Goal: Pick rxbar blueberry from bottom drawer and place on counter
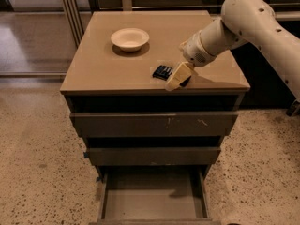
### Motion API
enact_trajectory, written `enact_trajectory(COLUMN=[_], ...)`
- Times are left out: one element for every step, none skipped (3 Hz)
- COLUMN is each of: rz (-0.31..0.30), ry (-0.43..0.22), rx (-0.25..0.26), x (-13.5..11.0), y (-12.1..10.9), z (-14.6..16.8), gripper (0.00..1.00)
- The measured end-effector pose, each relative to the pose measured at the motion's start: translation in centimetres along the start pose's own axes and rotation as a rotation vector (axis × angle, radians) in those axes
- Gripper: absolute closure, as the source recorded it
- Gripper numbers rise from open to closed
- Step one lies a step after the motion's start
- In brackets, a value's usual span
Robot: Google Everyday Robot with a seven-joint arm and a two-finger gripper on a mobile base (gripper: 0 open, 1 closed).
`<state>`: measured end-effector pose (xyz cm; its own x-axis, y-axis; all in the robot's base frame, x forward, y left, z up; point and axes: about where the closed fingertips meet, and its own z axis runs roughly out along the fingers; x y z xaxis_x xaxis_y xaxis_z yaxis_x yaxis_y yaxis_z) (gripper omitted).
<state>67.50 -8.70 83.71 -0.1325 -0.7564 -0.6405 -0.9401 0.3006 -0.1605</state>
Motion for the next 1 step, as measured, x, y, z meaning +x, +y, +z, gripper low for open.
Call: enact_trajectory(rz=[0.0], ry=[0.0], rx=[0.0], x=[0.0], y=[0.0], z=[0.0], gripper=[0.0])
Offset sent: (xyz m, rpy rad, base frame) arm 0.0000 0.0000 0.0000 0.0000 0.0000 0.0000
